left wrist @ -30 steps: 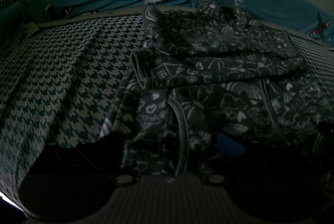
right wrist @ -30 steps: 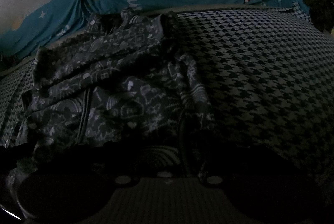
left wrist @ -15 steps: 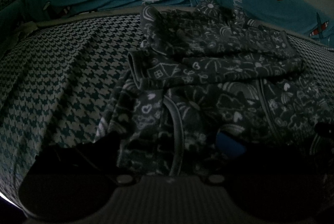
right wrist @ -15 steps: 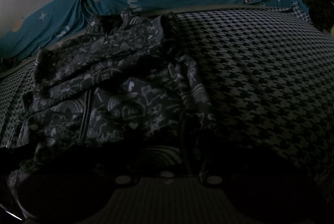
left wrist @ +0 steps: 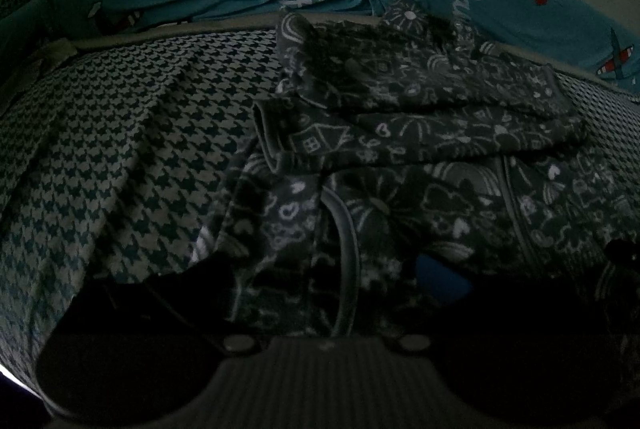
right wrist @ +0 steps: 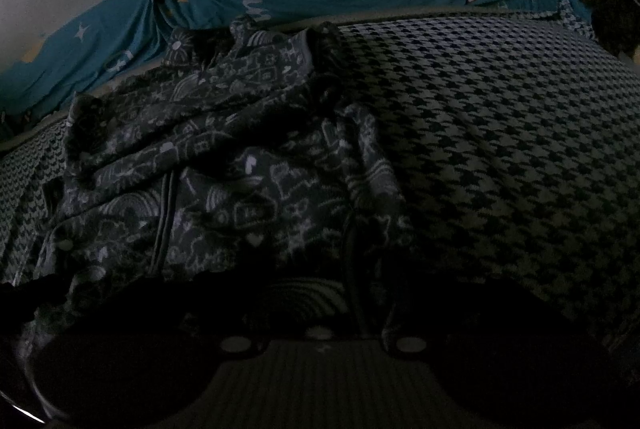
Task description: Fold clothes
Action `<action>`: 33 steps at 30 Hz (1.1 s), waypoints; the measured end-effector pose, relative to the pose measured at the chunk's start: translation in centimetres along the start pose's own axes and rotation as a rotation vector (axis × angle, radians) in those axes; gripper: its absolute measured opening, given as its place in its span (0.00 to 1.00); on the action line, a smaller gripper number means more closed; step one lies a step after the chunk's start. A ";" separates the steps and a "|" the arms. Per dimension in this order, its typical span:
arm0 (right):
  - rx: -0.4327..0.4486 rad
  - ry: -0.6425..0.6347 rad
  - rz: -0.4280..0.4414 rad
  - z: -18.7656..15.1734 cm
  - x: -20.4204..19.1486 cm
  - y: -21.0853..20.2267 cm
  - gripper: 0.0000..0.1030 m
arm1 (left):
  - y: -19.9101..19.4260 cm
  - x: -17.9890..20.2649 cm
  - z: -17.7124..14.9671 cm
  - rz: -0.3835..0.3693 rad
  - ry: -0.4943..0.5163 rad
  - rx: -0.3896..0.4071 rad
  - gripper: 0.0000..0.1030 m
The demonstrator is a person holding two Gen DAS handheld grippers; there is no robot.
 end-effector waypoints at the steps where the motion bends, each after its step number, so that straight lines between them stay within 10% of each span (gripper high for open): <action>1: 0.001 -0.004 0.003 0.0 -0.1 -0.1 0.63 | 0.0 0.0 0.0 -0.001 -0.002 0.001 1.00; 33: 0.001 0.007 0.054 1.5 -0.3 -1.2 0.63 | -0.5 -0.1 0.3 -0.005 -0.004 0.014 1.00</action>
Point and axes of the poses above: each gripper's, at about its wrist camera, not at the fingertips, and y roughly the way its jaws point, x to its right, z to its top, the point moved 7 cm from there along y, roughly the way its jaws point, and after that the axes turned 12 degrees about y, right-handed, at the moved point
